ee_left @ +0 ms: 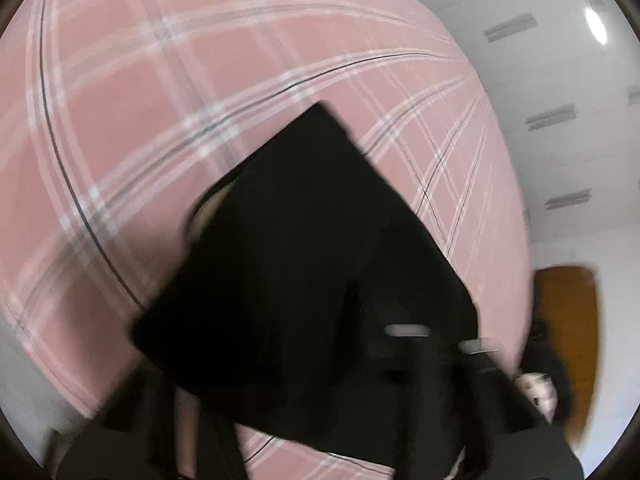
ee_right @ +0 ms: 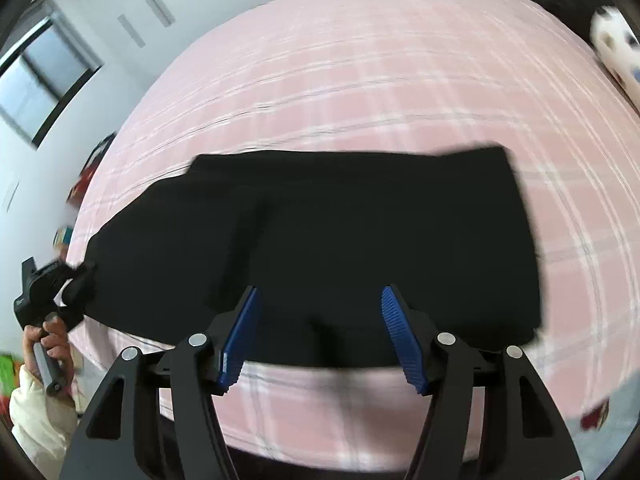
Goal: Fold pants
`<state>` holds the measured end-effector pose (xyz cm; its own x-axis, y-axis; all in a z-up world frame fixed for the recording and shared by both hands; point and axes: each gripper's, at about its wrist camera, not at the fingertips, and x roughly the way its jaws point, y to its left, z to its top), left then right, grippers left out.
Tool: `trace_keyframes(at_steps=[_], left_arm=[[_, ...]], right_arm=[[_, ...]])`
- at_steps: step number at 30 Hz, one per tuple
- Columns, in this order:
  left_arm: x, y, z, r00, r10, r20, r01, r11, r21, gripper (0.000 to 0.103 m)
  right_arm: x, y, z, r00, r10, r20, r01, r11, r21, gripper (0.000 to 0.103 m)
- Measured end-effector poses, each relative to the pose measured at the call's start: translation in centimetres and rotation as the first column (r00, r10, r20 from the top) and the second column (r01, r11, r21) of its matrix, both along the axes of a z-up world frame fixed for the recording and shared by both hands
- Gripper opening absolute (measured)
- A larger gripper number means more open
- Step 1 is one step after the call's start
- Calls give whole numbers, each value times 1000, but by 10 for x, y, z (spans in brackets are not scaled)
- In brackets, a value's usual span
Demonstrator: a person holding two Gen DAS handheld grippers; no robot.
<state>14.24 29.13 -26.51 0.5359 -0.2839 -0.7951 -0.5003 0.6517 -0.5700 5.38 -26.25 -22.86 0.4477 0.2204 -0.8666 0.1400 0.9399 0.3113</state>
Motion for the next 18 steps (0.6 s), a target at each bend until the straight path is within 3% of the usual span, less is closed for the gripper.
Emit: trace_keyframes(at_steps=[2,5,7,8,9,10,11,14,18], left_arm=[[-3,-19,35,997,-28,79,24,999,48,20],[-8,-75,100,970,-161,183,134,979,153,20],[-11,-132,133,929,-294,225,243,942,230,24],[-11,-150,138,916,-334,224,276,927,253,32],[-9,-180,140,895,-393,209,328,900,286,42],[-5,-204,134,882,-437,176,370,875,313,74],[-1,-226,122,871,-475,124,414,847,333,98],[-1,-259,93,863,-503,33,458,809,368,96],[-18,-255,76,881,-474,-14,450,826,340,96]], right_arm=[[-12,-16,2,999,-37,7,37,999,6,62],[-26,-43,1,997,-75,20,74,997,23,62],[-29,-50,-4,996,-86,14,86,996,35,62],[-30,-55,-7,996,-94,10,93,994,49,62],[-26,-50,-11,995,-97,5,96,993,62,62],[-28,-53,-14,995,-97,-2,97,992,80,62],[-29,-51,-17,995,-95,-7,95,991,91,62],[-28,-40,-18,997,-74,-18,75,992,100,62],[-24,-30,-12,1000,-18,-6,19,992,127,64]])
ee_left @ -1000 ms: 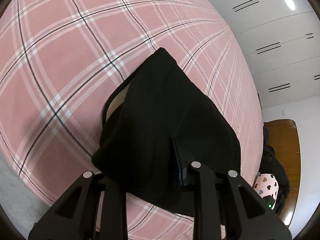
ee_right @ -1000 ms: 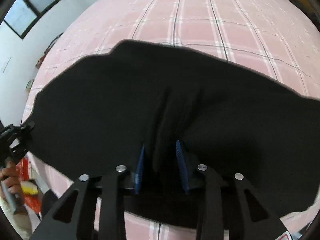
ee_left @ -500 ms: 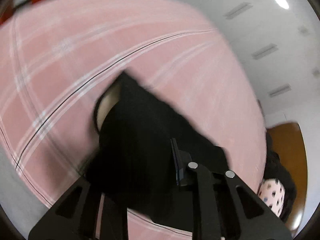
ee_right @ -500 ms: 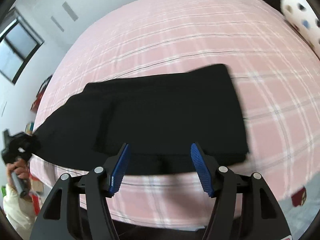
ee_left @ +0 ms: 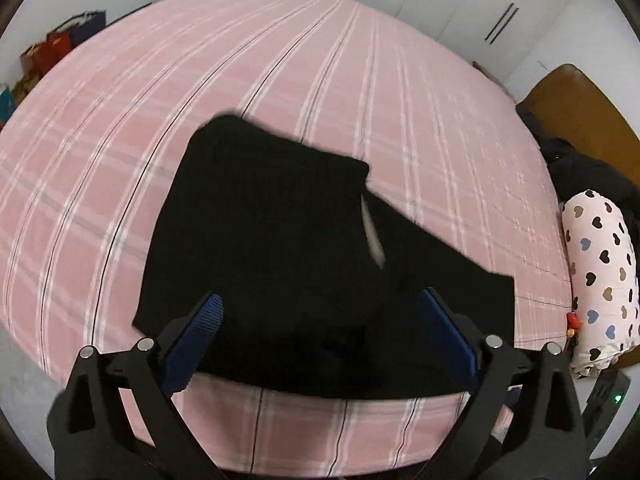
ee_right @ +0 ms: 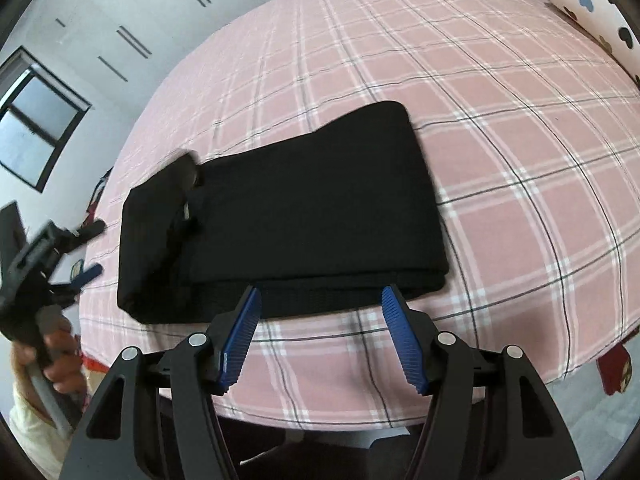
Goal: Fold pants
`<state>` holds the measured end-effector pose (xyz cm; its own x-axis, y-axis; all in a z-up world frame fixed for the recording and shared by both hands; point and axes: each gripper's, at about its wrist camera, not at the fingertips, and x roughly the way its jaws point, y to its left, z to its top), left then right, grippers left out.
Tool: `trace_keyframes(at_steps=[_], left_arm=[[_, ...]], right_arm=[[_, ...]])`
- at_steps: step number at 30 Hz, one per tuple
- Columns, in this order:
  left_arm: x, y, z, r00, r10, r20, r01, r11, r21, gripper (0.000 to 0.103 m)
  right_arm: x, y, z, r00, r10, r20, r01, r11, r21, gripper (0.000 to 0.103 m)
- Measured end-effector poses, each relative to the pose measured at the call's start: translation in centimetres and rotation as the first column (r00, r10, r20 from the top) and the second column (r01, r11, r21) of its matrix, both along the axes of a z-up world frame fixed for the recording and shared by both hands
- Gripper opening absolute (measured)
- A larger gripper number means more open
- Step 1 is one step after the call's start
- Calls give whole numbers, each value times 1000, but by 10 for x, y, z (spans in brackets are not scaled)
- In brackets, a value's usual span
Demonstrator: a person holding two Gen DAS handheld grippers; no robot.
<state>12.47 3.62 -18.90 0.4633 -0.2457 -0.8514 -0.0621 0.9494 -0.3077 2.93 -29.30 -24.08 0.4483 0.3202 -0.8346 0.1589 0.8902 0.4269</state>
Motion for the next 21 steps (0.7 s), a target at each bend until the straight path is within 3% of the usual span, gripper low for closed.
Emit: trace_keyframes(at_steps=[4,8,11,13,18,20,21], left_arm=[[-21,23,5,1000,17,-4,-17,999,44,96],[-34,49,10,999,34,-9,-32,988,151,96],[-42,64,18,999,32,1,-31,976,216,96],[-44,69,23,1000,28,5,-29,970,240,96],[-46,81,25,1000,18,-12,-14,957,291,96],[-45,83,22,1000,16,-11,-12,959,284,96],[-45,87,20,1000,18,-18,-12,960,280,96]], right_arm=[[30,32,6,995,99,2,-99,991,91,65],[75,80,10,981,194,24,-196,972,131,65],[103,115,4,972,234,0,-233,966,115,66],[123,140,-8,968,246,-45,-244,968,50,73],[142,170,-28,965,251,-83,-251,968,12,72],[142,182,-28,962,261,-77,-264,964,-24,54],[141,187,-27,960,269,-79,-273,961,-48,36]])
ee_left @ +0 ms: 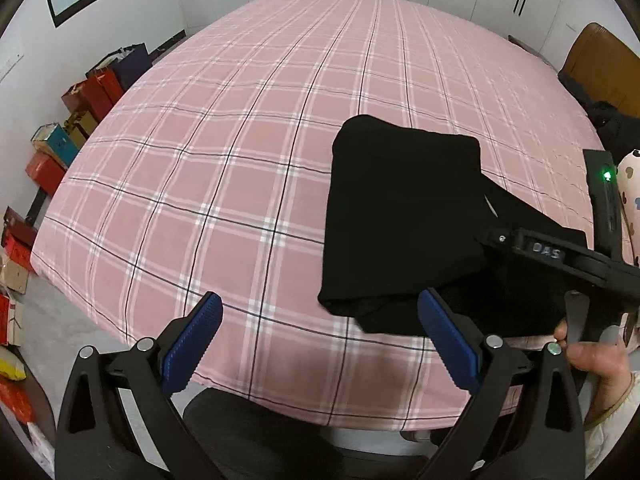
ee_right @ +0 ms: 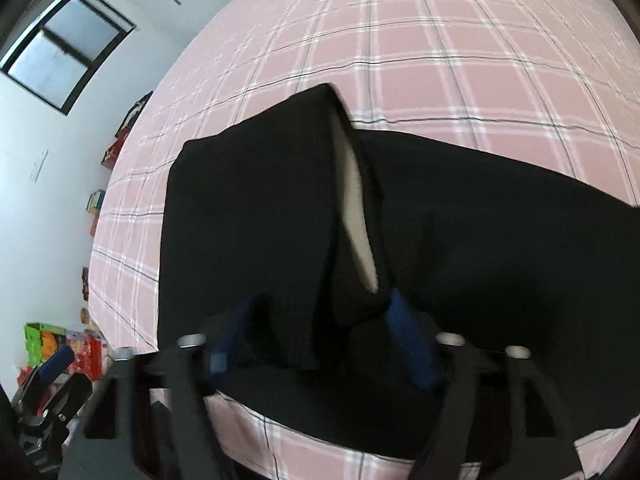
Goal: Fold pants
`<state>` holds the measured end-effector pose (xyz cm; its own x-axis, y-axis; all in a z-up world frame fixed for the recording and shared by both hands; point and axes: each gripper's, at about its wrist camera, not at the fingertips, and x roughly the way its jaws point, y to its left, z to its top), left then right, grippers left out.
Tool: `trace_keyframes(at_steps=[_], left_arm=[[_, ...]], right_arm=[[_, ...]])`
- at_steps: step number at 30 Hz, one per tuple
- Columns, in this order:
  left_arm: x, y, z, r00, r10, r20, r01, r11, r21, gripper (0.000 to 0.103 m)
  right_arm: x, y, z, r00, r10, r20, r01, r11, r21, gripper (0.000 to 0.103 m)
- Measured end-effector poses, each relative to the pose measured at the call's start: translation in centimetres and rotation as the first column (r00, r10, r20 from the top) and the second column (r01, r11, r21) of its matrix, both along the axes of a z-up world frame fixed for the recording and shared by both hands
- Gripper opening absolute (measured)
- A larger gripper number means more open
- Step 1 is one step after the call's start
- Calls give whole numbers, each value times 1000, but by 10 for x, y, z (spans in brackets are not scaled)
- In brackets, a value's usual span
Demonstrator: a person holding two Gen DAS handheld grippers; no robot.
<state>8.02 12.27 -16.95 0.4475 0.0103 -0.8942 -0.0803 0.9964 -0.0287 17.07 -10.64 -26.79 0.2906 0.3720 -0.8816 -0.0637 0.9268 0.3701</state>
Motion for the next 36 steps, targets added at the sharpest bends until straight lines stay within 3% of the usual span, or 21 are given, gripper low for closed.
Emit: trace_keyframes(at_steps=[1,3,9,14,17,21,25,27,29,31,34,36], left_arm=[[0,3,-2,1000,5,-7,-6,1000,-4,96],[0,8,-6,1000,12,-18,-12,1000,-10,96],[-1,16,-14,999,20,-32,-20,1000,4,96],[-2,17,-13,999,16,-35,-16,1000,6,96],[-5,14,-7,999,18,-32,-18,1000,-4,96],[-13,5,9,1000,3,-12,-3,999,-44,96],[-23,-15,28,999,-41,29,42,998,-51,96],[-26,-30,33,997,-68,36,70,996,-54,97],[-26,-45,33,995,-92,32,94,994,-55,97],[-25,-63,29,993,-120,16,121,992,-48,97],[-22,-85,20,988,-156,-15,155,987,-48,97],[-19,-98,15,984,-174,-33,172,984,-49,97]], right_arm=[[0,5,0,1000,9,3,-9,1000,-11,26],[-2,13,4,1000,18,14,-17,999,-31,21],[0,22,18,1000,-4,17,4,1000,-15,18],[-2,26,54,999,-30,20,27,988,149,17],[-4,23,91,998,-26,56,10,962,274,17],[-11,-15,145,987,-73,144,10,917,398,16],[-34,-84,172,963,-152,222,53,915,400,16],[-49,-130,165,951,-204,232,115,930,348,16],[-64,-176,136,943,-271,191,203,928,313,16],[-77,-211,100,937,-321,141,274,921,277,16],[-95,-253,19,923,-384,-28,380,895,234,17],[-103,-260,-9,917,-392,-74,398,887,235,17]])
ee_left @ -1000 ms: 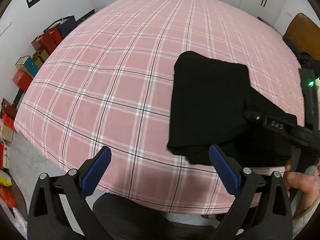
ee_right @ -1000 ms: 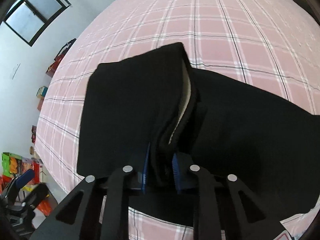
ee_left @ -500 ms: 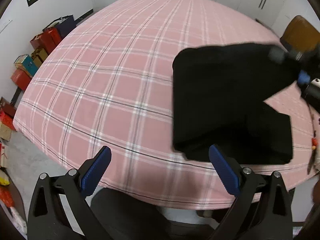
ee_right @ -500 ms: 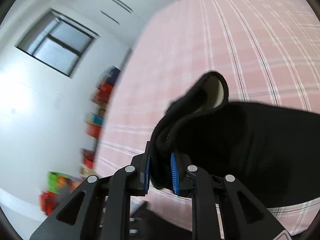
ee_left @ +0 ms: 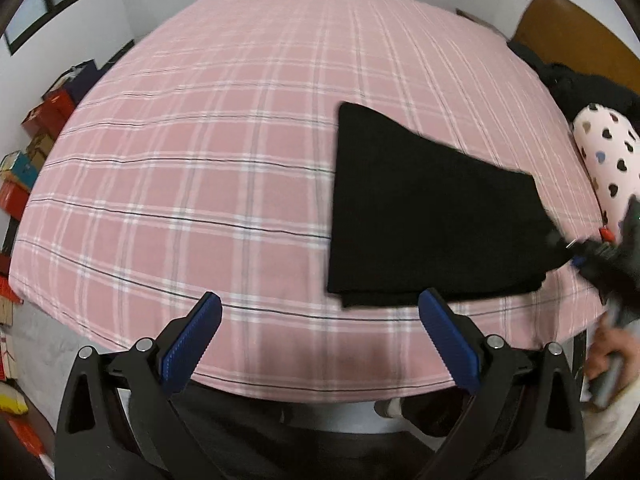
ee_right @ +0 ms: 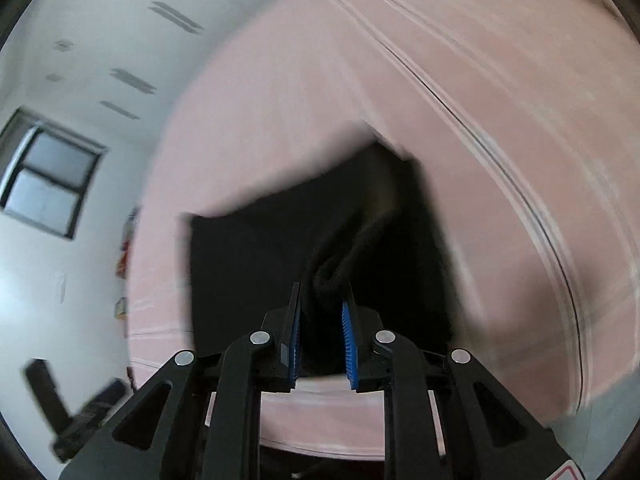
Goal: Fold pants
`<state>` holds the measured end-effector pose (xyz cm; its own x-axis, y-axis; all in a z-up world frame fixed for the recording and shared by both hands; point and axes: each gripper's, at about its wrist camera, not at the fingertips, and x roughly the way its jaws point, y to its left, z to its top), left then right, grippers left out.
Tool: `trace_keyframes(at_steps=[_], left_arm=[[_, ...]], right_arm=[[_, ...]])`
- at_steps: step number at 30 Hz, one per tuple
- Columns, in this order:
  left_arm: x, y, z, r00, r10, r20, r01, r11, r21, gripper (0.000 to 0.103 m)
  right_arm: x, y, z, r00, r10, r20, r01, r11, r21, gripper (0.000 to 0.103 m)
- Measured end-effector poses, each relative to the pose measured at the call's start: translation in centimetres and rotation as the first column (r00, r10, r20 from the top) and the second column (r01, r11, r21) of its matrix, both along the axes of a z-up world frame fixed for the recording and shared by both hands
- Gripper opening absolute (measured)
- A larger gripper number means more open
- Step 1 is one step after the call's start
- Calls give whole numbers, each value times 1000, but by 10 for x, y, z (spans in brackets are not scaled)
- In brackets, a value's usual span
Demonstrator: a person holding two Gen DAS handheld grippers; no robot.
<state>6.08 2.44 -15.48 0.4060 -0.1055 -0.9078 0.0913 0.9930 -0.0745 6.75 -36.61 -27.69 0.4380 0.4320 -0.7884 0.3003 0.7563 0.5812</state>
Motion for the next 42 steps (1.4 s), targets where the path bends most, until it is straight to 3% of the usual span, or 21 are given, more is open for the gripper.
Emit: trace_keyframes(at_steps=[5,6,7,9,11,14,17,19,22,23,27,31,34,38,40,42], left_arm=[[5,-20,-7,999,-19,-27,19,1000,7,97],[6,-24,-8,999,-29,-24,29,1000,7,97],[7,-28,-8,999,-37,-21,37,999,10,97],[7,-36,-8,998,-59,-17,59,998,6,97],[5,-43,-7,996,-85,-12,85,996,-8,97],[-1,-54,-3,990,-142,11,142,989,-32,97],[-8,-57,-1,988,-153,37,154,988,-11,97],[-11,-43,0,993,-110,44,111,994,-15,97],[-16,-5,2,999,-26,36,28,998,-58,97],[-21,19,2,999,18,36,-16,998,-62,97],[-37,97,-3,988,151,18,-150,987,-51,97],[-58,174,-17,957,290,-5,-290,957,-14,97],[-75,221,-33,931,364,-30,-363,931,34,97],[-89,256,-42,901,432,-46,-433,901,-10,97],[-89,266,-44,890,453,-46,-455,890,-24,97],[-85,272,-41,887,461,-40,-462,886,-43,97]], right_arm=[[-4,-9,-12,1000,-20,13,19,997,74,28],[1,-12,-13,1000,-16,13,15,996,87,43],[5,-12,-14,1000,-13,17,12,995,96,49],[11,-10,-13,1000,-2,5,1,997,77,49],[17,1,1,1000,15,17,-16,998,68,19],[29,32,49,994,66,86,-70,997,40,17],[49,76,96,975,168,147,-173,985,20,17],[67,132,127,941,283,185,-288,958,2,17],[84,215,149,881,420,219,-431,902,1,17],[90,261,155,843,485,231,-497,868,-6,17],[108,398,143,746,633,205,-640,767,-39,17],[104,516,93,662,747,68,-735,664,-141,17],[102,559,47,637,769,-53,-759,614,-215,17],[109,552,14,673,729,-123,-740,661,-127,17],[107,540,23,679,727,-104,-734,672,-99,17],[113,526,52,688,725,-45,-725,683,-90,17]])
